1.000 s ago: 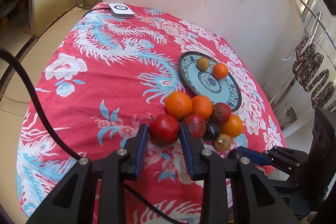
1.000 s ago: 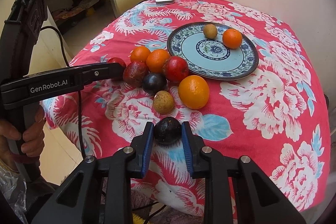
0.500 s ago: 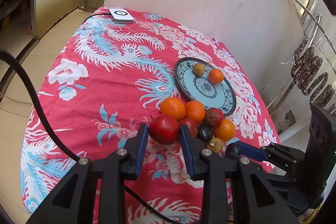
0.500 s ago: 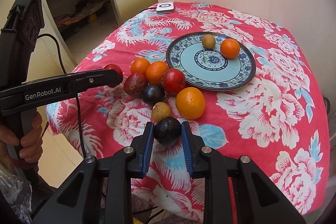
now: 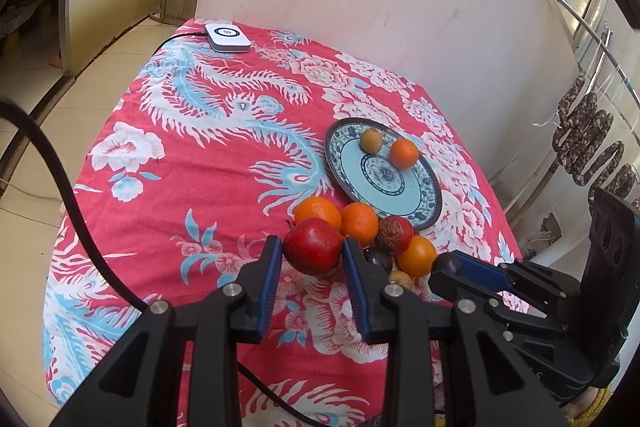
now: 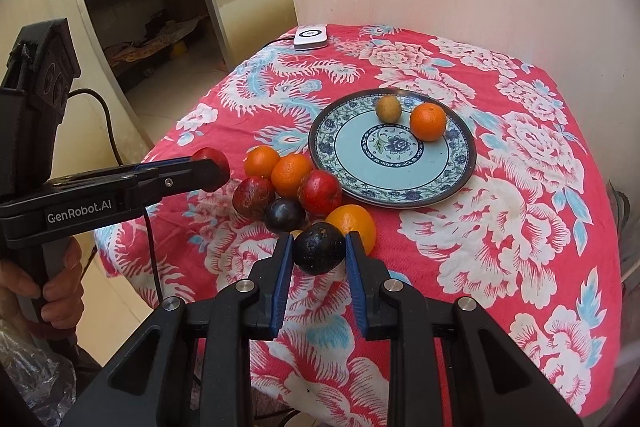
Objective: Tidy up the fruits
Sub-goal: 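Grasp and lift the red fruit with the left tool while the right tool lifts the plum, then carry the red fruit and the plum over the plate with both tools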
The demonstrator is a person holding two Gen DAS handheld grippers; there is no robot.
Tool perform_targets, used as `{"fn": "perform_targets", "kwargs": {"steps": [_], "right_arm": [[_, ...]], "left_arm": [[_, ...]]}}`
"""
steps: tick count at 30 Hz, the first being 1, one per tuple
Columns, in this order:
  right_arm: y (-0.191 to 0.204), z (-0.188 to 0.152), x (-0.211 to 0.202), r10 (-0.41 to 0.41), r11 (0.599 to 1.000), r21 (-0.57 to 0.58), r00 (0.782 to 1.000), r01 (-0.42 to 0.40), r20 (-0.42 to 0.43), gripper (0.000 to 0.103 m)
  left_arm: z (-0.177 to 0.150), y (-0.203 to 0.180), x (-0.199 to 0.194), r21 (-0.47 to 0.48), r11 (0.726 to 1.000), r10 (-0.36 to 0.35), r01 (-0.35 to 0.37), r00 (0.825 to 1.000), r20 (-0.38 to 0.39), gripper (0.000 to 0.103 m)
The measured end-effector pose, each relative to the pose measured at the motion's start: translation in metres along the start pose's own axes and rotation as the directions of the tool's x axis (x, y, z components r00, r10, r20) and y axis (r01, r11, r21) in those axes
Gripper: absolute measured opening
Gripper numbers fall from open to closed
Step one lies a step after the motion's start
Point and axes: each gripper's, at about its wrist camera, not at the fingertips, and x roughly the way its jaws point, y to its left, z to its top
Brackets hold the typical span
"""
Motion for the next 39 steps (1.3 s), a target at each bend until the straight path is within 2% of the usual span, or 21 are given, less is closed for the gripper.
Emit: {"fn": "perform_targets", "kwargs": {"steps": [39], "right_arm": [[-0.028,0.031,-0.015,-0.012,1.0,-0.014,0.996,0.014,0.094,0.027]], "left_arm": [[0.039,-0.041,0.005,0.063,0.998,0.005,-0.006,1.0,0.019,0.033]]}}
